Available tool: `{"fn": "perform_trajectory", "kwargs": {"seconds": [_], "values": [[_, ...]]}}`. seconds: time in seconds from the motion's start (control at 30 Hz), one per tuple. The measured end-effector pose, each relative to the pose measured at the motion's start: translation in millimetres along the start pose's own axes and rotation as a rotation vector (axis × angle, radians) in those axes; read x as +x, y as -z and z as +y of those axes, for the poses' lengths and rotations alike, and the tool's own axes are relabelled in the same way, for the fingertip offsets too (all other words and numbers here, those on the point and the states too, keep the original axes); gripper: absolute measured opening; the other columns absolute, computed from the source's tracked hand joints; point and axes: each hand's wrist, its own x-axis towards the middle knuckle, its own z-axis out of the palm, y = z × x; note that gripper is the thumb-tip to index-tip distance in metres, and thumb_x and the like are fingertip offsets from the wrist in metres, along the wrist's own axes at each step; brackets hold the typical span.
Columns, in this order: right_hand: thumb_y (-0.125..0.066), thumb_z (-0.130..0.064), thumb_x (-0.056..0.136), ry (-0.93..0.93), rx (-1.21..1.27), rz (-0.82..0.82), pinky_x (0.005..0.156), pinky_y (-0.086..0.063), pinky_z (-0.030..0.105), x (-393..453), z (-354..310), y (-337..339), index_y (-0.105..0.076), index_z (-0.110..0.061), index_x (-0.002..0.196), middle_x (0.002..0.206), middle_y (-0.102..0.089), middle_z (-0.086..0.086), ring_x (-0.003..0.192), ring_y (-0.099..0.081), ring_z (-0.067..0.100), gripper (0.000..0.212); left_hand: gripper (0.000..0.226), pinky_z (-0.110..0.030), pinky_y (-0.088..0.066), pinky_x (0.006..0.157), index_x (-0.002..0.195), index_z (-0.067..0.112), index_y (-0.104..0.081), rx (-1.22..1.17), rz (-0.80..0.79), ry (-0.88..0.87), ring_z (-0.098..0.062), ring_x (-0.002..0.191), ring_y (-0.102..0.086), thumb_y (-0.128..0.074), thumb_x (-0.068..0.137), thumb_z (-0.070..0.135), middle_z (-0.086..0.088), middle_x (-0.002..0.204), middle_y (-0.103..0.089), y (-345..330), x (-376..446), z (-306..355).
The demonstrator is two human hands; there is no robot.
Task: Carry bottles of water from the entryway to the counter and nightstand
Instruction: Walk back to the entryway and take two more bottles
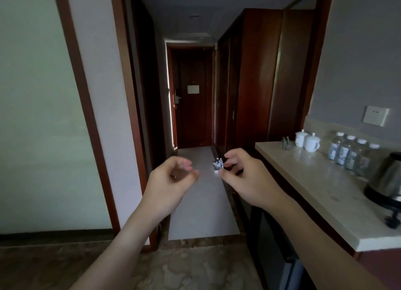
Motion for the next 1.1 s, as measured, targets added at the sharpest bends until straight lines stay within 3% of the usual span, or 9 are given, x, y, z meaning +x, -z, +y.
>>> {"fn": "perform_trajectory", "kwargs": {"seconds": [0.43, 0.7, 0.87, 1.0, 1.1], "values": [[-0.070, -0.036, 0.087, -0.019, 0.064, -0.023, 0.076, -0.047, 0.019, 288, 157, -83, -0.056, -0.030, 0.118, 0.105, -0.065, -0.011, 0.092, -0.063, 0.005, 0.035, 0.012, -0.043, -0.058, 0.084, 0.093, 0.025, -0.068, 0.020, 0.039, 0.012, -0.009, 0.086, -0.068, -0.075, 0.082, 0.027, 0.007, 0.093, -0.071, -63, 273, -172], [-0.071, -0.033, 0.085, -0.042, 0.024, 0.020, 0.075, -0.047, 0.019, 495, 226, -110, -0.058, -0.028, 0.115, 0.103, -0.066, -0.010, 0.088, -0.063, 0.004, 0.033, 0.014, -0.029, -0.054, 0.081, 0.093, 0.021, -0.069, -0.050, 0.016, -0.025, -0.014, 0.083, -0.067, -0.077, 0.082, 0.023, 0.003, 0.092, -0.071, -104, 493, -258], [-0.069, -0.031, 0.087, -0.065, 0.030, 0.019, 0.073, -0.047, 0.022, 586, 284, -125, -0.057, -0.025, 0.119, 0.102, -0.063, -0.014, 0.087, -0.062, 0.004, 0.035, 0.027, -0.037, -0.056, 0.085, 0.091, 0.025, -0.067, -0.072, -0.010, -0.026, -0.017, 0.088, -0.069, -0.070, 0.072, 0.045, 0.005, 0.090, -0.071, -136, 596, -307], [-0.070, -0.029, 0.087, -0.062, 0.066, 0.038, 0.072, -0.046, 0.019, 667, 339, -144, -0.057, -0.026, 0.116, 0.101, -0.064, -0.012, 0.085, -0.062, 0.003, 0.031, 0.020, -0.042, -0.057, 0.086, 0.092, 0.023, -0.069, -0.070, -0.015, -0.017, -0.018, 0.087, -0.069, -0.073, 0.077, 0.035, 0.004, 0.089, -0.071, -170, 675, -355], [-0.069, -0.028, 0.088, -0.040, 0.068, 0.032, 0.069, -0.045, 0.014, 734, 386, -161, -0.056, -0.027, 0.116, 0.101, -0.064, -0.012, 0.085, -0.062, 0.001, 0.031, 0.030, -0.040, -0.056, 0.085, 0.090, 0.023, -0.069, -0.090, 0.015, -0.001, -0.018, 0.084, -0.069, -0.072, 0.069, 0.045, 0.006, 0.087, -0.072, -198, 737, -391]]}}
